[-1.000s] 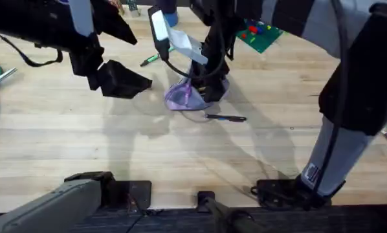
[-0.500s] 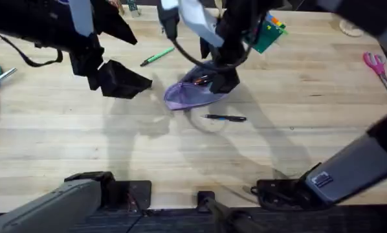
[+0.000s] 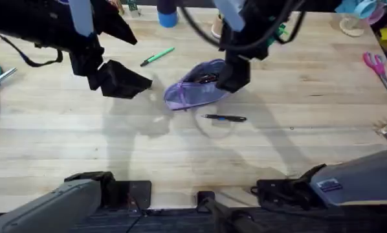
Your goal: Unzip the bag, pick up the pens from the table one at a time and place them inside, then zip the bag closed.
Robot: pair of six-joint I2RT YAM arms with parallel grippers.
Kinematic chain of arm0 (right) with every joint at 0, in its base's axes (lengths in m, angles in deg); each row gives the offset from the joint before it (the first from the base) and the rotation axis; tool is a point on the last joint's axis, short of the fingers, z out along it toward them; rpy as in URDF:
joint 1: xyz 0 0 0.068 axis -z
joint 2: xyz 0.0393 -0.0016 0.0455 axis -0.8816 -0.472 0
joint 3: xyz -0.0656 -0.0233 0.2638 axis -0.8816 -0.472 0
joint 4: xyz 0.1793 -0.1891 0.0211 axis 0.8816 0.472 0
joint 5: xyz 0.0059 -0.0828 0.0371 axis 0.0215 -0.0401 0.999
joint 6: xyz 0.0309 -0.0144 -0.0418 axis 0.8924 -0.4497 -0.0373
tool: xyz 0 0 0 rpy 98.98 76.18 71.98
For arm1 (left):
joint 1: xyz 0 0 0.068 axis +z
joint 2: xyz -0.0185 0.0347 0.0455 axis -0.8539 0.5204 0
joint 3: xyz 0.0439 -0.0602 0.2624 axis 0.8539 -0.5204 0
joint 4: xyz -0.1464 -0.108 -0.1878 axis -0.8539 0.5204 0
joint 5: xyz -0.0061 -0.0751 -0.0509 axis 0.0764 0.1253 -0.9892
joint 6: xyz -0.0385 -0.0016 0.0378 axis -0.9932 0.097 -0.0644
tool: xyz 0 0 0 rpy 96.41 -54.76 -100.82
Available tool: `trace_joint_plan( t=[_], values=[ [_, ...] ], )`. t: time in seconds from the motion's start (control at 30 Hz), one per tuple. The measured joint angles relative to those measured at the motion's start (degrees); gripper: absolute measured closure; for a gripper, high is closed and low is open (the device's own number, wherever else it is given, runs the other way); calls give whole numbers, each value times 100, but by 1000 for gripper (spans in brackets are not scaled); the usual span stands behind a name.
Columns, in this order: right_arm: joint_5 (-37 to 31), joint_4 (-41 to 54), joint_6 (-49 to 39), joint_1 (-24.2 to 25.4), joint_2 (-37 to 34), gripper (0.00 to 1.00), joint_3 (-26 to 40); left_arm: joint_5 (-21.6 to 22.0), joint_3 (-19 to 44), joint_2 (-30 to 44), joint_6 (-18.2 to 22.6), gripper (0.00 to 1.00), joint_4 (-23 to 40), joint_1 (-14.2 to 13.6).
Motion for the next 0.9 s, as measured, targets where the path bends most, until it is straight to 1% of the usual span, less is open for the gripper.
trace_joint_plan(
  t=[0.23, 0.33, 0.4, 0.57, 0.67, 0.83, 0.9],
  values=[
    [0, -52, 473, 511, 784, 5, -4, 0, 0, 0, 0, 6, 0, 0],
    [0, -250, 554, 645, 1218, 5, -205, 0, 0, 0, 2, 6, 0, 0],
    [0, -427, 577, 675, 1561, 5, -540, 1, 0, 0, 1, 6, 0, 0],
    [0, -986, 599, 679, 2431, 5, -1738, 1, 0, 0, 0, 6, 0, 0],
    [-2, -1166, 620, 679, 2933, 5, -2420, 1, 0, 0, 2, 6, 0, 0],
    [1, -1135, 641, 679, 3721, 5, -3242, -1, 0, 0, 0, 6, 0, 0],
    [0, -881, 664, 679, 3933, 6, -3445, 1, 0, 0, 0, 6, 0, 0]
  ],
)
